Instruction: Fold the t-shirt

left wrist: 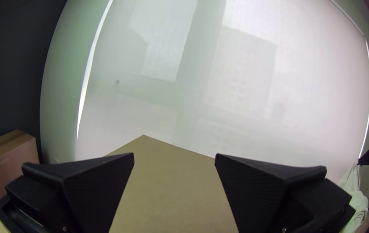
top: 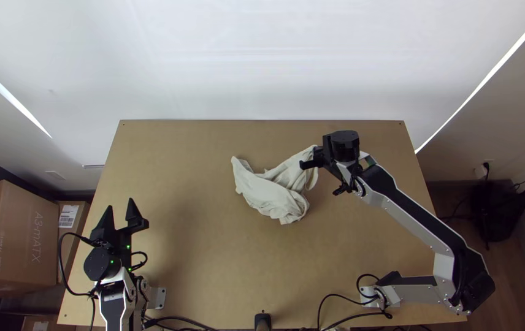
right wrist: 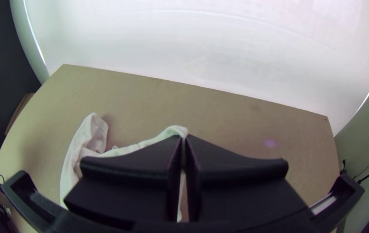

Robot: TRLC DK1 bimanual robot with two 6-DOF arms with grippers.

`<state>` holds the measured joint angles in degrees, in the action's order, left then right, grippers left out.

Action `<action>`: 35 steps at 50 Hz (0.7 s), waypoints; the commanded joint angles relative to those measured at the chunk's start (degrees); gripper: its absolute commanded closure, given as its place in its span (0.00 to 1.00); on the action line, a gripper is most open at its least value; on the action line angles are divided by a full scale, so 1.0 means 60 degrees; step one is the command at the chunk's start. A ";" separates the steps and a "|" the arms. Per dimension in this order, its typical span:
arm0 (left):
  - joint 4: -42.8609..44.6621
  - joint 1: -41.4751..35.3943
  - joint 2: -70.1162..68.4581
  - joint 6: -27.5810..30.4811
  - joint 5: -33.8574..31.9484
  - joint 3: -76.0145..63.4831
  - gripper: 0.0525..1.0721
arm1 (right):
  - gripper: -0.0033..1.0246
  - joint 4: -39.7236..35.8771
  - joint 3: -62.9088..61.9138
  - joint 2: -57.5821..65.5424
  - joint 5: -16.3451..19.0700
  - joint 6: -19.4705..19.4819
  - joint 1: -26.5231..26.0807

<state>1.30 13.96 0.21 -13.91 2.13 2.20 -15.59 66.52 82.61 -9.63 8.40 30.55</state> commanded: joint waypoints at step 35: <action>0.0164 -0.5842 0.4726 0.0795 0.0055 0.5244 0.05 | 0.97 0.0314 -0.0379 -0.0541 0.0008 0.0635 -0.0037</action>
<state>3.16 -16.01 23.81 -11.49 2.20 28.40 -14.79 64.10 80.99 -9.61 10.72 29.58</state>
